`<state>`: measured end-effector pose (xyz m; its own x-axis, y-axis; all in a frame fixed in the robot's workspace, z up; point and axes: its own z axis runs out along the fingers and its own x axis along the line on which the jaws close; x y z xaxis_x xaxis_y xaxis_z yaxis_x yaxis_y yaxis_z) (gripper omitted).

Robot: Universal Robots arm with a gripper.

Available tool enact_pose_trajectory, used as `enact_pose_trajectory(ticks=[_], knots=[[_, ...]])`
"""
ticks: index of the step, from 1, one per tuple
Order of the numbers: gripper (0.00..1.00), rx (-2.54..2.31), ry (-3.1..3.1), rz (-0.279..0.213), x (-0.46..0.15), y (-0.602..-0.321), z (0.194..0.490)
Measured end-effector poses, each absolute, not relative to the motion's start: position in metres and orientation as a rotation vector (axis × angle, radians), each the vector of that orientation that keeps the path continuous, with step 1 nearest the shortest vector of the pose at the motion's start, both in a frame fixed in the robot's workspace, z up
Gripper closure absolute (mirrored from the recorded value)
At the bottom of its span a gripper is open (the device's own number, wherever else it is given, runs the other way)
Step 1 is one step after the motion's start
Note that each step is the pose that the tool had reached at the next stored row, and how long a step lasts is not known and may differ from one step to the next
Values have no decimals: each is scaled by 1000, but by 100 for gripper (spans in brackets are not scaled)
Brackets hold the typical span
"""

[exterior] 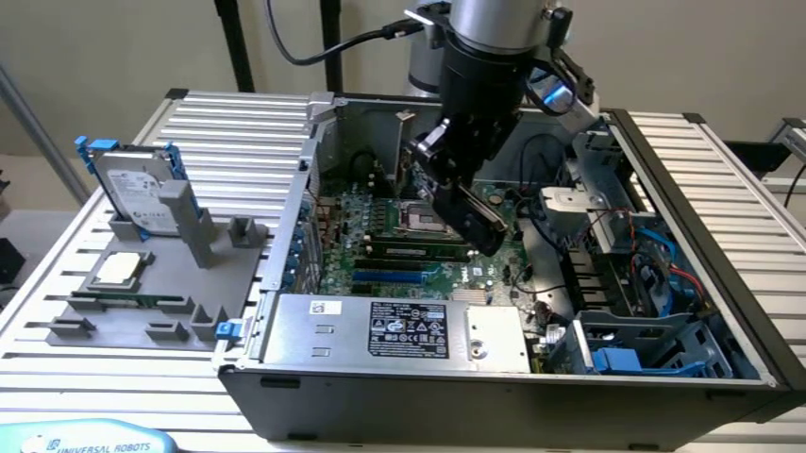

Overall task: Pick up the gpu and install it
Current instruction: 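Insert the gpu into the slot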

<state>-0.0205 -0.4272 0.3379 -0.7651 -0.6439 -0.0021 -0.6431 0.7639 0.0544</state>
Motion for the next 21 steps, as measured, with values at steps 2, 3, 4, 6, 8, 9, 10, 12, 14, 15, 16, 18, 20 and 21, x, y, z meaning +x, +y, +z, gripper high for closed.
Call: enact_pose_trajectory(ticks=[2,3,4,6,8,9,10,12,14,15,16,18,20,21], knots=[[73,1124,-2914,-80,-21,-427,335],[73,1150,-2903,-80,-21,-427,334],[73,1176,-2892,-80,-21,-427,333],[73,1228,-2869,-79,-21,-427,330],[73,1280,-2846,-79,-21,-427,328],[73,1305,-2834,-79,-21,-427,327],[73,1330,-2821,-78,-21,-427,325],[73,1380,-2797,-78,-21,-427,323],[73,1432,-2769,-77,-21,-427,320],[73,1455,-2757,-77,-21,-427,319],[73,1483,-2741,-76,-21,-427,318],[73,1530,-2715,-76,-21,-427,315],[73,1578,-2686,-75,-21,-427,313],[73,1604,-2670,-74,-21,-427,312]])
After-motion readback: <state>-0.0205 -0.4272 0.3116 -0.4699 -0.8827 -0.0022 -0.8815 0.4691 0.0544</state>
